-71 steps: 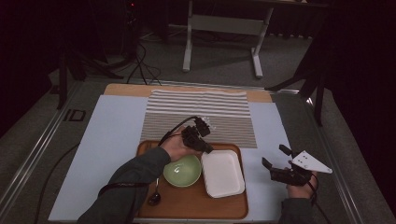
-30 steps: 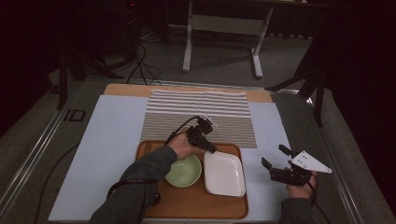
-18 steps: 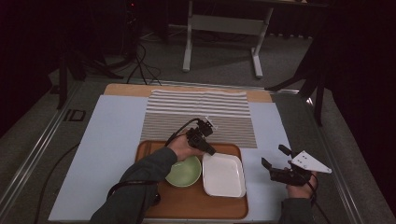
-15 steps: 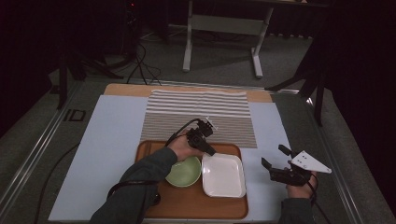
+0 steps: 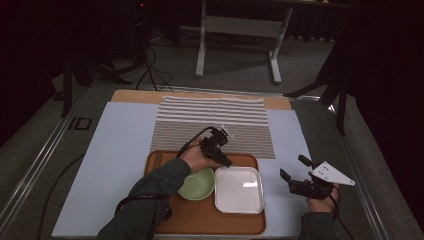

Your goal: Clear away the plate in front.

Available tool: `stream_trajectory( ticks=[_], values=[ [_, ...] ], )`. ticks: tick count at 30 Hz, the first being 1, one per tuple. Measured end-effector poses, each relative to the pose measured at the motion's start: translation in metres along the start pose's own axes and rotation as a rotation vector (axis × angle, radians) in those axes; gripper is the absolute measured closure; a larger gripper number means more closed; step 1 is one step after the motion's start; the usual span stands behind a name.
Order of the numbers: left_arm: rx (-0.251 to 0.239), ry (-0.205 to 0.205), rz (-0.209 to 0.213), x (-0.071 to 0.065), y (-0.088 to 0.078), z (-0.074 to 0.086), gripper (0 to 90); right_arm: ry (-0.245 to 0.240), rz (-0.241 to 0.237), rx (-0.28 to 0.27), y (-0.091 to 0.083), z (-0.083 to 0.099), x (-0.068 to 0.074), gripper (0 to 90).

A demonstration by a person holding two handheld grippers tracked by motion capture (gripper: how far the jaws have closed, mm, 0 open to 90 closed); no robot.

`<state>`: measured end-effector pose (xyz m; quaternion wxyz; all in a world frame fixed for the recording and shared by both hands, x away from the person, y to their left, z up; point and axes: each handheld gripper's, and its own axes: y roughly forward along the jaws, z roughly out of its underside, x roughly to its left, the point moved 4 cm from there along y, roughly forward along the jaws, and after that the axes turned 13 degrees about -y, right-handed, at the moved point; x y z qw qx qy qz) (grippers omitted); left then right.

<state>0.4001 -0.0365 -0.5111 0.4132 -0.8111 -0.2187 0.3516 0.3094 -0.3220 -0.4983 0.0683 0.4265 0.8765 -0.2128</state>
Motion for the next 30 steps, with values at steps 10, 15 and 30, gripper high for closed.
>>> stream_trajectory(
  ticks=[10, 15, 30],
  values=[
    [-0.107, -0.003, 0.001, 0.002, -0.026, 0.002, 58.3, 0.001, -0.003, 0.000, 0.001, 0.000, 0.000, 13.0],
    [-0.146, -0.009, -0.007, 0.006, -0.034, 0.003, 58.0, 0.001, -0.002, 0.001, 0.001, 0.000, 0.001, 13.0],
    [-0.227, -0.032, -0.085, 0.024, -0.052, 0.013, 53.4, -0.001, -0.005, 0.001, 0.001, -0.001, 0.002, 13.0]
  ],
)
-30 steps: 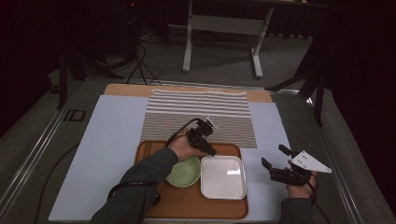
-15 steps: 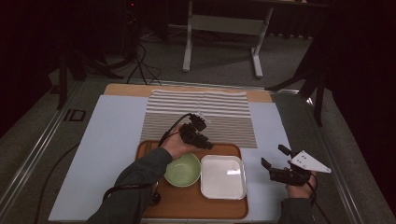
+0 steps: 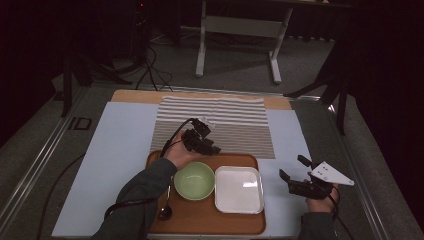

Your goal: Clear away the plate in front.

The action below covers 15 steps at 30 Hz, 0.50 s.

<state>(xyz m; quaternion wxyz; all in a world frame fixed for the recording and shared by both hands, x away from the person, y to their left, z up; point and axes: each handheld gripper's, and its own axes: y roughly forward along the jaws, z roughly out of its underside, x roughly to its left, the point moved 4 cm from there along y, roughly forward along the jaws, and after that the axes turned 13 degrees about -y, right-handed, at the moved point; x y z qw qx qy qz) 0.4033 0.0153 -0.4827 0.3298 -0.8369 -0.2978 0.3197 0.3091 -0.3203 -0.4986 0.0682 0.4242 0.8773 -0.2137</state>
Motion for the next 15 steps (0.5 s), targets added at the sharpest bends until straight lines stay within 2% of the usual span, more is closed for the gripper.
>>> stream_trajectory(
  ticks=[4, 9, 15],
  values=[
    [-0.010, -0.011, -0.038, 0.004, -0.003, 0.001, 50.2, -0.001, -0.002, 0.002, 0.000, 0.000, 0.000, 13.1],
    [-0.031, -0.022, -0.058, 0.009, -0.006, 0.001, 48.9, -0.001, -0.001, 0.001, 0.000, 0.000, 0.000, 13.0],
    [-0.050, -0.034, -0.090, 0.015, -0.009, 0.002, 42.2, -0.001, -0.001, 0.003, 0.000, 0.000, 0.000, 13.0]
  ],
)
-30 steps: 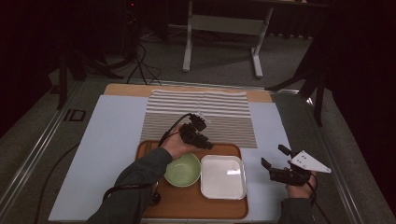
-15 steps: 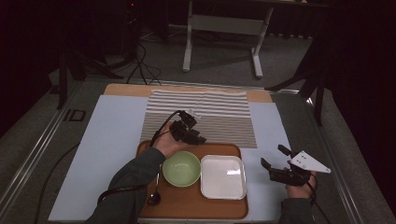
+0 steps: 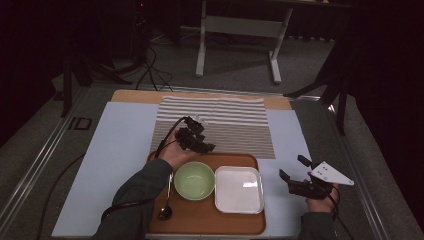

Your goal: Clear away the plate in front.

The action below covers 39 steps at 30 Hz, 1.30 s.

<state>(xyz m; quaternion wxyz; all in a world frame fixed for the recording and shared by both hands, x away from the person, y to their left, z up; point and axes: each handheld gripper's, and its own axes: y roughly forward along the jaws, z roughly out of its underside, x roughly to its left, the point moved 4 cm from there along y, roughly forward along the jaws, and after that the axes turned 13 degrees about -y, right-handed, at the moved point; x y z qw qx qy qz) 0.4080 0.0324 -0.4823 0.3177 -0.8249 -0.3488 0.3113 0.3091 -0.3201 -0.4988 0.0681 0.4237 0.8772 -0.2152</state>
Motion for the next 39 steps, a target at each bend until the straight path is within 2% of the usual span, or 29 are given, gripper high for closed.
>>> stream_trajectory(
  ticks=[4, 6, 10, 22, 26, 30, 39],
  values=[
    [-0.021, -0.001, -0.014, 0.003, -0.003, 0.000, 38.7, 0.001, 0.000, 0.000, 0.000, 0.000, 0.000, 13.0],
    [-0.034, -0.008, -0.015, 0.004, -0.005, 0.000, 34.0, 0.000, 0.000, 0.000, 0.000, 0.000, 0.000, 13.0],
    [-0.057, -0.023, -0.021, 0.008, -0.010, 0.001, 30.5, -0.001, 0.001, 0.001, 0.000, 0.000, 0.000, 13.0],
    [-0.113, -0.052, -0.089, 0.024, -0.023, 0.008, 17.8, -0.002, 0.002, 0.003, 0.000, 0.000, 0.000, 13.0],
    [-0.133, -0.053, -0.113, 0.031, -0.031, 0.012, 15.9, -0.002, 0.002, 0.003, 0.000, 0.000, 0.000, 13.0],
    [-0.163, -0.076, -0.119, 0.039, -0.041, 0.016, 15.4, -0.003, 0.002, 0.003, 0.000, 0.000, 0.000, 13.0],
    [-0.223, -0.090, -0.182, 0.056, -0.064, 0.031, 15.3, -0.003, 0.002, 0.005, 0.001, 0.000, 0.000, 13.0]
  ],
)
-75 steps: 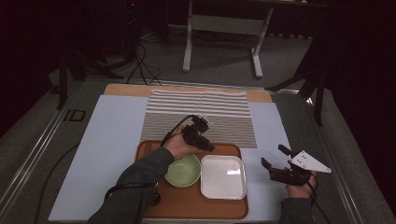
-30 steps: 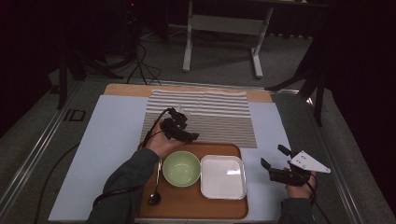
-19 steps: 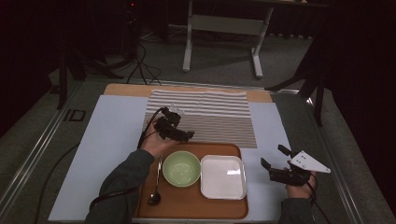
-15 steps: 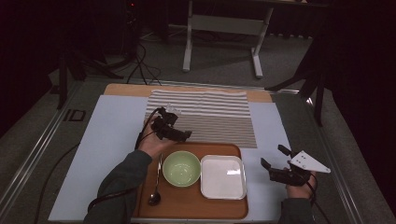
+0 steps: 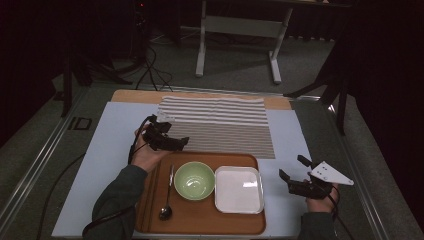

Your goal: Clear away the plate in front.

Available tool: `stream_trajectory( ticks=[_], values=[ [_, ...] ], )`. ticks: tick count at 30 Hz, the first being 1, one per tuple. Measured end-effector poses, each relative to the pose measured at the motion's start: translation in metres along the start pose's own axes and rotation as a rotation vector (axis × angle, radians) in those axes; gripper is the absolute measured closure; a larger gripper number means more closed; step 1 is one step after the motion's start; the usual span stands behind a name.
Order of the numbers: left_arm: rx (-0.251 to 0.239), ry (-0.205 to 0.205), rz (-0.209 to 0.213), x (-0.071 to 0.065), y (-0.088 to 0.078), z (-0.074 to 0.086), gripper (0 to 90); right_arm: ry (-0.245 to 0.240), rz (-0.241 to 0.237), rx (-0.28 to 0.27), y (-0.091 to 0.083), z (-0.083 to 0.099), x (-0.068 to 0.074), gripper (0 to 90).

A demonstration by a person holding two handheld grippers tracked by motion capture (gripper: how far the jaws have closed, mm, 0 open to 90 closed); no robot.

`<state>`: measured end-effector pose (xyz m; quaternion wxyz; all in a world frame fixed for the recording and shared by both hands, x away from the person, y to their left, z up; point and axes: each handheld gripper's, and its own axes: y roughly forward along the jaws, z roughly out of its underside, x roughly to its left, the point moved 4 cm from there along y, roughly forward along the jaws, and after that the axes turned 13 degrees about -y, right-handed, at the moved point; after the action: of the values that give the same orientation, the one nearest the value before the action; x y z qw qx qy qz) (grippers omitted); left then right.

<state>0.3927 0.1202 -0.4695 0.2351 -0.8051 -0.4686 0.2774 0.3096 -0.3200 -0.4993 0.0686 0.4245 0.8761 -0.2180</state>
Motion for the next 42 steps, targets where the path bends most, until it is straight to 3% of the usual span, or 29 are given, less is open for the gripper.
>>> stream_trajectory(
  ticks=[14, 22, 31, 42],
  values=[
    [-0.078, -0.002, -0.076, 0.023, -0.032, 0.019, 15.4, 0.000, 0.001, -0.001, 0.000, 0.000, 0.000, 13.0],
    [-0.134, -0.039, -0.092, 0.038, -0.051, 0.037, 15.4, -0.003, -0.002, -0.002, 0.001, 0.000, 0.001, 13.0],
    [-0.157, -0.034, -0.120, 0.052, -0.062, 0.060, 16.3, -0.002, -0.003, -0.002, 0.001, -0.001, 0.001, 13.0],
    [-0.169, -0.060, -0.143, 0.064, -0.078, 0.083, 17.0, -0.003, -0.002, -0.001, 0.001, -0.001, 0.002, 13.0]
  ],
)
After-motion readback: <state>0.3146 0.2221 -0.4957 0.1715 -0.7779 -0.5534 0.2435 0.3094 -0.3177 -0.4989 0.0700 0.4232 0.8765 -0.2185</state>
